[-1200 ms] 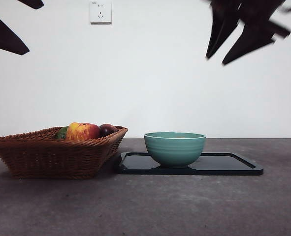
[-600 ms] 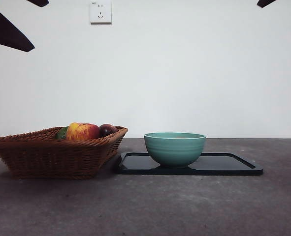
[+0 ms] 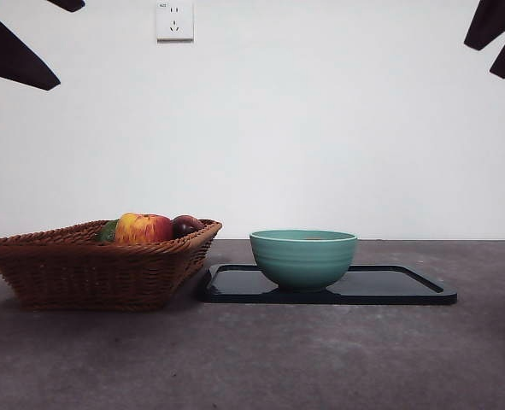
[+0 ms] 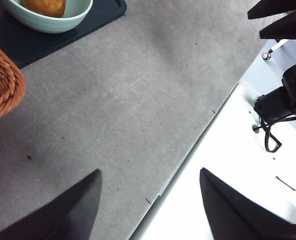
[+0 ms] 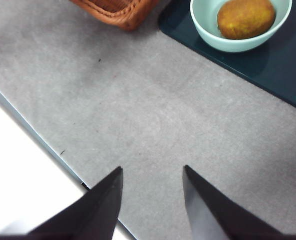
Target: Pick up the wifruite, put it on the bowl, pick up the plate, put it on desk
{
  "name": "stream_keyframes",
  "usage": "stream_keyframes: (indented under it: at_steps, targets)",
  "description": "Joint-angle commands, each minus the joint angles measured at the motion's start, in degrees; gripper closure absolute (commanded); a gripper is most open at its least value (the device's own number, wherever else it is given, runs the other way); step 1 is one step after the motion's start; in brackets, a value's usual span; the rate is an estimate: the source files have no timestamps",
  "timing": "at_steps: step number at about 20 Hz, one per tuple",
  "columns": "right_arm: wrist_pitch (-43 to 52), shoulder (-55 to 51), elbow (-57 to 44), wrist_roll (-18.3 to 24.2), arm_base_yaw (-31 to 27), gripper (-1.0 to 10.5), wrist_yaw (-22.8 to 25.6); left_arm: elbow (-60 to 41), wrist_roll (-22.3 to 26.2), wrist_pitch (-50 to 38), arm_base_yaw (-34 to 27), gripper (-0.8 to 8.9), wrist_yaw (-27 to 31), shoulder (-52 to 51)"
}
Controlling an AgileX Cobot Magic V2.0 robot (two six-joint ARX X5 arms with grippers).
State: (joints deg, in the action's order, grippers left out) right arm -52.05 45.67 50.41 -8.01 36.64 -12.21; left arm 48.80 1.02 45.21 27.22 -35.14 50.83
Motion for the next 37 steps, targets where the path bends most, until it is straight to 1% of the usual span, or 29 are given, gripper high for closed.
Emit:
stream_keyframes:
  at_steps: [1, 14, 16, 19, 21, 25, 27, 30, 32, 34, 37]
  targets:
    - [0.61, 0.24, 0.50, -0.76, 0.42, 7.6, -0.22, 0.42, 1.14, -0.42, 0.17, 5.02, -0.46, 0.31]
    - [0.63, 0.22, 0.50, -0.76, 0.42, 7.6, -0.22, 0.42, 0.98, -0.44, 0.17, 5.04, -0.46, 0.31]
    - [0.63, 0.22, 0.50, -0.76, 0.42, 7.6, -0.22, 0.44, -1.60, -1.68, 0.24, 5.04, -0.46, 0.33]
    - [0.90, 0.22, 0.50, -0.76, 0.42, 7.6, -0.22, 0.87, -4.98, -8.04, 0.98, 5.03, -0.35, 0.98]
    - [0.90, 0.22, 0.50, -0.76, 0.42, 7.6, -0.24, 2.91, -6.69, -10.84, 1.38, 5.03, 1.22, 2.78]
    - [0.98, 0.22, 0.50, -0.76, 0.42, 7.6, -0.24, 10.99, -6.56, -11.02, 2.54, 5.03, 5.40, 10.88]
    - [0.96, 0.22, 0.50, -0.74, 0.42, 7.6, -0.26, 16.39, -5.53, -11.04, 2.95, 5.03, 6.64, 16.61]
    - [0.92, 0.17, 0.50, -0.81, 0.42, 7.6, -0.59, 25.79, -2.86, -11.04, 3.96, 5.04, 9.16, 26.97]
    - [0.92, 0.17, 0.50, -1.11, 0.42, 7.6, -2.03, 31.71, -2.03, -11.04, 4.57, 5.04, 11.47, 33.92]
    - [0.77, 0.07, 0.50, -1.49, 0.42, 7.6, -3.32, 36.89, -1.40, -11.02, 5.20, 5.04, 12.48, 40.52]
    - [0.24, -1.07, 0.50, -2.12, 0.42, 7.6, -3.43, 42.64, 0.04, -11.02, 6.47, 5.05, 13.62, 49.05]
